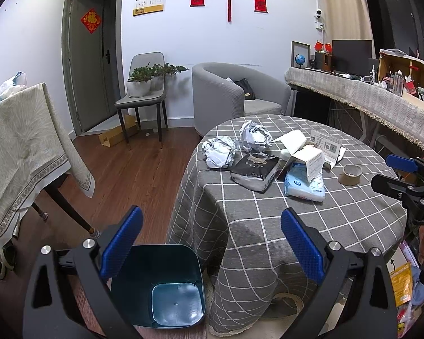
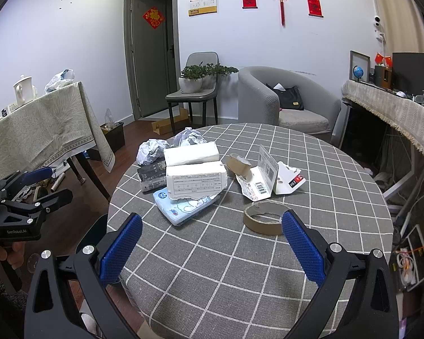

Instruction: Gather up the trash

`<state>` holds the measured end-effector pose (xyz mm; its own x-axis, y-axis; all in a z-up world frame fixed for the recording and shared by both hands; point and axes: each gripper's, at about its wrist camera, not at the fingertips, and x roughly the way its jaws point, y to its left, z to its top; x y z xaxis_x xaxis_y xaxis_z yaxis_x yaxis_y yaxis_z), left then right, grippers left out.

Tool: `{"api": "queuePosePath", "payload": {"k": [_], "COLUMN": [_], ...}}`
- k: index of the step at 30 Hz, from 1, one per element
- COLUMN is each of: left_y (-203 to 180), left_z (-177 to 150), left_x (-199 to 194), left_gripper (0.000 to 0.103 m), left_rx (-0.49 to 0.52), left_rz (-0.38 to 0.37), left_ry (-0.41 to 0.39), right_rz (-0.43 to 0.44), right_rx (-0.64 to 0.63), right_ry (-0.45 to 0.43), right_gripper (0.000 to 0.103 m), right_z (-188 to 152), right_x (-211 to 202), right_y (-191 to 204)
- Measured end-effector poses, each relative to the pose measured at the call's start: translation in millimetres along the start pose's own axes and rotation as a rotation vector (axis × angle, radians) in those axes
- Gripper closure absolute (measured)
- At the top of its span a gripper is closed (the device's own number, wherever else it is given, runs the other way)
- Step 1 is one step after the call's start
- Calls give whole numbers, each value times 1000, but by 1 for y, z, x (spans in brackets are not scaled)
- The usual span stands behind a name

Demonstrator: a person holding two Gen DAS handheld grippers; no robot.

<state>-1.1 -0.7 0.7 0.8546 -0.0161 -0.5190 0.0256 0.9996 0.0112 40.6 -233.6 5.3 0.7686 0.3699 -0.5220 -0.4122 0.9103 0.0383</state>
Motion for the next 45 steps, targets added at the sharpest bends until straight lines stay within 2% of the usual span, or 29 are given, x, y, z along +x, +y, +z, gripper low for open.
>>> {"api": "queuePosePath", "payload": {"k": [9,17,21,24,29,30,33,37,44,45], "left_y": [0,-4,-7,-14,-24,-25,-29,-33,-40,-41], "left_z": [2,9,13,17,21,22,24,28,35,36], "left_x": [-1,1,9,13,24,26,33,41,52,54], "left_gripper": [3,4,4,5,5,7,21,26,28,32], "left_rx": [-7,13,-3,13,23,23,21,1,-42,-49], "left_rz": [-14,-44,-94,-123,-170,-177,-188,-218,-288,-302], "left_ry": [-2,-25,-7,-10,-8,-5,11,21,26,34], "right_rz": [-17,-91,-105,-116,-117,-116,-129,-140,-147,-149], "right_rx": [11,33,65,97,116,118,127,144,150,156], "right_ry": [7,44,71,89,128,136,160,194,230,234], "right_gripper": [3,3,4,13,14,14,14,20,22,22], "right_z": [-5,0,0,3,4,4,3,3,3,3], "right_x": [2,11,17,22,35,37,43,53,68,70], "right_y": [-3,-13,-22,-32,-42,-42,-47,-49,-55,-57]}}
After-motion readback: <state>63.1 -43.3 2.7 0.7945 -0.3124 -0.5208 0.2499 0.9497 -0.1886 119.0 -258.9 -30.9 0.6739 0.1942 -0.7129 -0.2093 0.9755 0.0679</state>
